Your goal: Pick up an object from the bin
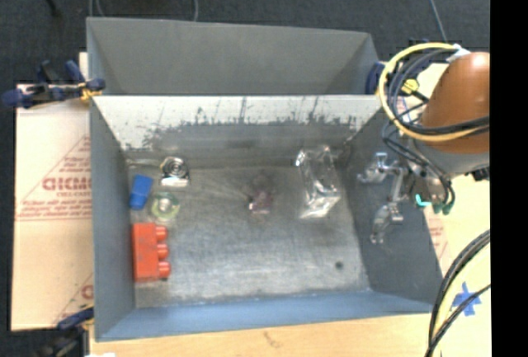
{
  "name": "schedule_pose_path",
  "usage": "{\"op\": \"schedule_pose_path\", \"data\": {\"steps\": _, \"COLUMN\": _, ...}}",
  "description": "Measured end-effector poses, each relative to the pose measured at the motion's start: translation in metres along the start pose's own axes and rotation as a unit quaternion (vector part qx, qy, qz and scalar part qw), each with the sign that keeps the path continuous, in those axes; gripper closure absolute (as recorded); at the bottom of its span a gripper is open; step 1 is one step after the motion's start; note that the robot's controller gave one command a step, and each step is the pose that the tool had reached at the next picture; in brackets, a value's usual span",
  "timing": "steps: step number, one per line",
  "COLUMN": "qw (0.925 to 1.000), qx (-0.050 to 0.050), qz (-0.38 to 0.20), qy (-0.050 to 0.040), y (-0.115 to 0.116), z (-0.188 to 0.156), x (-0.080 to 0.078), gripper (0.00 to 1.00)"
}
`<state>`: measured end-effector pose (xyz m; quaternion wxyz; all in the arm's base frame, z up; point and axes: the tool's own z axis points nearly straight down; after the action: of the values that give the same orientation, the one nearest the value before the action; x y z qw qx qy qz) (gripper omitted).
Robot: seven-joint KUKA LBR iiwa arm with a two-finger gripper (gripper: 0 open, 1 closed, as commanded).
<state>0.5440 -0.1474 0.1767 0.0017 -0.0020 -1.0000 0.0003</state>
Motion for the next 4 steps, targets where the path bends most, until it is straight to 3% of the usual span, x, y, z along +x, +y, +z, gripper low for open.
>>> {"op": "schedule_pose_path", "data": {"steps": 1, "qw": 0.9973, "qx": 0.003, "qz": -0.072, "qy": -0.0179, "y": 0.029, "z": 0.058, "x": -0.063, "gripper": 0.00}}
{"op": "schedule_pose_path", "data": {"steps": 2, "qw": 0.9998, "qx": 0.000, "qz": -0.018, "qy": -0.0077, "y": 0.029, "z": 0.053, "x": -0.089, "gripper": 0.00}}
{"op": "schedule_pose_path", "data": {"steps": 3, "qw": 0.9975, "qx": 0.001, "qz": 0.069, "qy": -0.0149, "y": 0.032, "z": 0.061, "x": -0.089, "gripper": 0.00}}
{"op": "schedule_pose_path", "data": {"steps": 4, "qw": 0.9843, "qx": -0.002, "qz": 0.177, "qy": -0.0056, "y": 0.073, "z": 0.047, "x": -0.083, "gripper": 0.00}}
